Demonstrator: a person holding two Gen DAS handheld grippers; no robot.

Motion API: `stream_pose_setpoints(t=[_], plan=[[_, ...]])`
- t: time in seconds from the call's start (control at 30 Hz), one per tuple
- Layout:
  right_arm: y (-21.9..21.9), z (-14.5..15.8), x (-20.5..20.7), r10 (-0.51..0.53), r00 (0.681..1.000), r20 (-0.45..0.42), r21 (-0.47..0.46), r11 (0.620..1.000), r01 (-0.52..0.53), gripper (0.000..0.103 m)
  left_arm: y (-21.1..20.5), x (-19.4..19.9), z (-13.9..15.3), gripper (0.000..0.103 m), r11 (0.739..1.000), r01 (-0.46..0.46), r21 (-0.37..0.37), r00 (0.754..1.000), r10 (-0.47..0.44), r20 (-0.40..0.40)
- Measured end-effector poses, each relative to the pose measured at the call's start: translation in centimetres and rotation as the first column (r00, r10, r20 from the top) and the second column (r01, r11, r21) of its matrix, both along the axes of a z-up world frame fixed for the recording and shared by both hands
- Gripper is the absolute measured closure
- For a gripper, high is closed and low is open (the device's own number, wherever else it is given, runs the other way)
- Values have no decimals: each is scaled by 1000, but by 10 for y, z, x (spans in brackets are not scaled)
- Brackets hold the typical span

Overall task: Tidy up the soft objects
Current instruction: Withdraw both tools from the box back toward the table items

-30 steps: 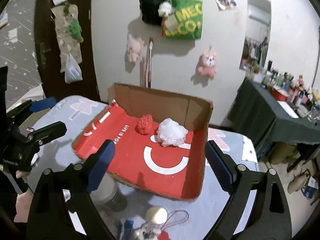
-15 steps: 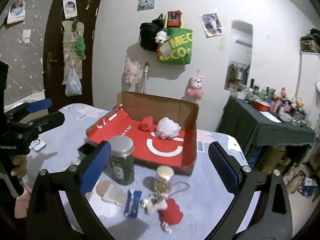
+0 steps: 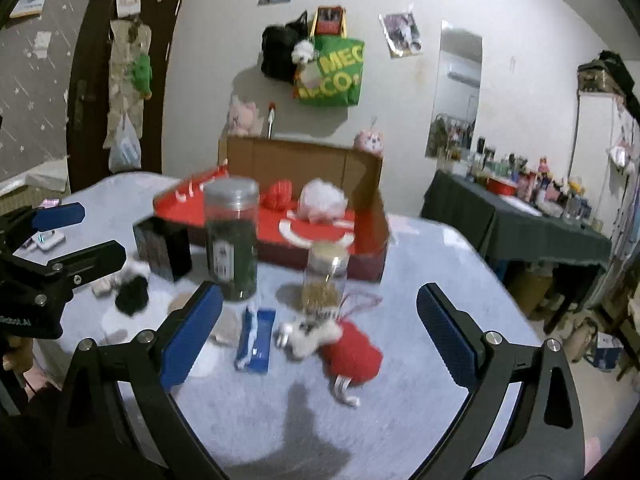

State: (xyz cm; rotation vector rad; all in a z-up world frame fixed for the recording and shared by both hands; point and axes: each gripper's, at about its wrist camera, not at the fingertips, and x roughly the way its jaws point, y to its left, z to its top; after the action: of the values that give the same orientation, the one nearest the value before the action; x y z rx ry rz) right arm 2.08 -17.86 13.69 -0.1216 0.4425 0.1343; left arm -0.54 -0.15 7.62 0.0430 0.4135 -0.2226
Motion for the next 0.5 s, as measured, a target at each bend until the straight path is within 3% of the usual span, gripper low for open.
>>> stream_pose_setpoints(t=[0.23,0.5], plan=[[1,-32,15,19,996,-91,30,999,-16,4,4,12,-34,0,1000,-25,-10,994,24,-103],[9,-47,29,83,982,-167,100,993,-67,4,28,21,-45,0,998,-68,-14,986,65,-151]])
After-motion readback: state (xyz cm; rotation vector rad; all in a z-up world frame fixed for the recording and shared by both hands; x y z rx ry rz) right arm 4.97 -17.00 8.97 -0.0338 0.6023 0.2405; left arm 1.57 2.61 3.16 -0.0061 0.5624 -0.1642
